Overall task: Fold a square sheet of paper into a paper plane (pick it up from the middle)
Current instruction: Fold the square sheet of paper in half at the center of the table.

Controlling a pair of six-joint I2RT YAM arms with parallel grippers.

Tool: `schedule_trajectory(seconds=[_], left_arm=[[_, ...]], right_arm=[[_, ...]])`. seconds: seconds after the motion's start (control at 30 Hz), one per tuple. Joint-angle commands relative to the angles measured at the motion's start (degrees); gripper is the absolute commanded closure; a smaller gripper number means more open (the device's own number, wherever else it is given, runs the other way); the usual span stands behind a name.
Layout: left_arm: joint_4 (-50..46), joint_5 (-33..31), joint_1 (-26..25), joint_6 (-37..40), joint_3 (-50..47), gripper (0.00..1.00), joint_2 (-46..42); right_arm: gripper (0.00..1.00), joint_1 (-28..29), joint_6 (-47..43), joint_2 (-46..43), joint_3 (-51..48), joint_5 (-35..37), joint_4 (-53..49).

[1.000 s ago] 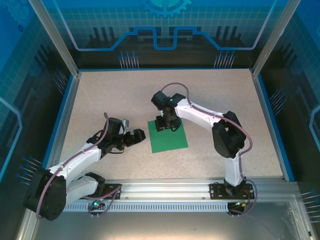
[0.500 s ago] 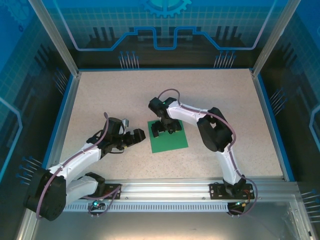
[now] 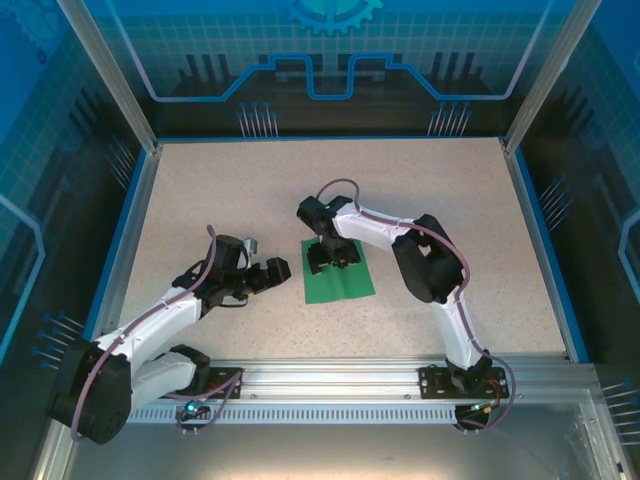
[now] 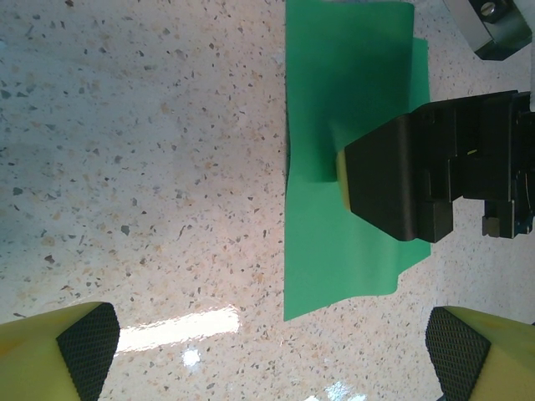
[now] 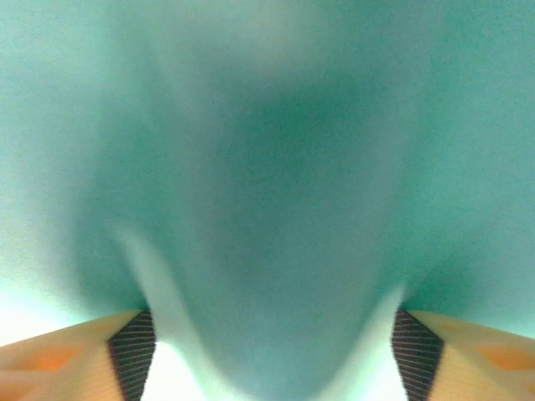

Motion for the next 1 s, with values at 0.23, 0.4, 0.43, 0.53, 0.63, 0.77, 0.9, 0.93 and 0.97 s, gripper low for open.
schedule_trajectory(seconds=[0.23, 0.4, 0.43, 0.53, 0.63, 0.77, 0.9, 0.93, 0.97], left_arm=[[-1.69, 0.05, -0.31, 1.12, 1.74, 0.02, -1.25], [-1.55, -0.06, -0.35, 1.16, 1.72, 0.02, -1.02], [-1.46, -0.02, -0.32, 1.08, 1.74, 0.01, -1.03], [-1.24, 0.16, -0.35, 0.99, 1.96, 0.02, -0.82], [-1.32, 0.39, -0.33, 1.17, 2.48, 0.02, -0.58], [-0.96, 1.7, -0.3, 0.75, 3.32, 0.02, -0.59], [0.84, 2.96, -0.85, -0.41, 3.49, 0.02, -0.47], [1.26, 3.21, -1.12, -0.63, 3.65, 0.01, -0.21], [1.6, 3.47, -1.38, -0.74, 3.87, 0.02, 0.18]], right_arm=[[0.53, -0.76, 0.11, -7.72, -1.83, -2.3, -0.52], [0.62, -2.55, 0.43, -13.04, -5.88, -6.83, 3.46], [0.63, -2.87, 0.43, -13.63, -6.41, -7.74, 3.82], [0.61, -3.71, 0.28, -15.81, -8.14, -11.25, 5.74], [0.6, -5.2, 0.9, -19.63, -11.88, -18.87, 11.39], [0.6, -8.89, 2.95, -25.3, -19.54, -30.32, 20.86], [0.59, -13.96, 4.65, -28.37, -28.27, -38.65, 28.73], [0.59, -15.4, 4.95, -28.79, -30.31, -39.94, 30.03], [0.59, -16.49, 5.08, -29.14, -32.48, -40.32, 31.03]])
